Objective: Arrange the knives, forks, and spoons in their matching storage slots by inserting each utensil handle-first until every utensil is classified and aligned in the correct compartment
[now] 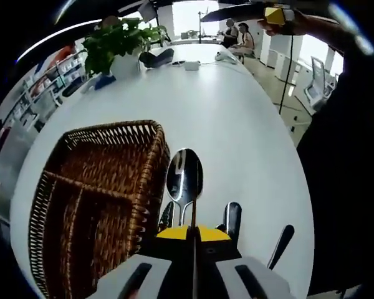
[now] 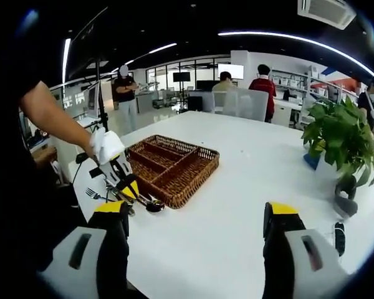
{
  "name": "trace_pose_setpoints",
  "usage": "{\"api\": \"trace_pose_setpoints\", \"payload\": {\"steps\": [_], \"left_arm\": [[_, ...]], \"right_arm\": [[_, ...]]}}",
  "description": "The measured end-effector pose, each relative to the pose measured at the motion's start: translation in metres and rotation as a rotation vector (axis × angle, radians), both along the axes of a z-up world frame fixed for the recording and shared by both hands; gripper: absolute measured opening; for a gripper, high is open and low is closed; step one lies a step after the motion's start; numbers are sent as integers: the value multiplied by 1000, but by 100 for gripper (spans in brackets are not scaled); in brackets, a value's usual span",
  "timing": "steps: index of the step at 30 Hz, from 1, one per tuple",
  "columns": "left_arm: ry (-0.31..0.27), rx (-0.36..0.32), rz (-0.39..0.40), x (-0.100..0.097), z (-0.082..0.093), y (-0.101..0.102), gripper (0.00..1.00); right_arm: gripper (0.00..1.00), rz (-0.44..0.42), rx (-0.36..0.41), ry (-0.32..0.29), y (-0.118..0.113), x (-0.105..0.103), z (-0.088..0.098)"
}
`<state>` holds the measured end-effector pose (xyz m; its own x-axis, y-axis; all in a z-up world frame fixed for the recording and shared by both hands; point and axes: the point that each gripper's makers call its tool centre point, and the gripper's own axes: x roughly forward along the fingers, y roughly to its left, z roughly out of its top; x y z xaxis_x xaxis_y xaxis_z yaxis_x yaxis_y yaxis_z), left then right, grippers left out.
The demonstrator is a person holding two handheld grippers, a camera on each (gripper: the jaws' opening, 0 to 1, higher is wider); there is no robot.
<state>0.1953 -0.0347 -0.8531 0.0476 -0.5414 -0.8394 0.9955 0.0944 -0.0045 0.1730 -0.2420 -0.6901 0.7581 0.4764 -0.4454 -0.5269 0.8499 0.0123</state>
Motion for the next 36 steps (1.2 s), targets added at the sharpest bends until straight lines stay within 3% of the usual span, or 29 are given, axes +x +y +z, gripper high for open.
{"api": "trace_pose_setpoints", "payload": {"steps": [5, 10, 13, 25, 36], "left_arm": [[-59, -10, 7, 11, 2, -3, 12], [-101, 15, 9, 20, -2, -2, 10], [-98, 35, 12, 21, -7, 0, 6], [-79, 61, -29, 13, -17, -2, 6], [-107, 45, -58, 14, -14, -6, 1]], "right_arm": [[91, 0, 0, 1, 0, -1, 0], [90, -3, -3, 6, -1, -3, -1], [90, -4, -3, 7, -2, -3, -1], [90, -11, -2, 9, -5, -1, -2], [90, -9, -3, 8, -6, 0, -1]]}}
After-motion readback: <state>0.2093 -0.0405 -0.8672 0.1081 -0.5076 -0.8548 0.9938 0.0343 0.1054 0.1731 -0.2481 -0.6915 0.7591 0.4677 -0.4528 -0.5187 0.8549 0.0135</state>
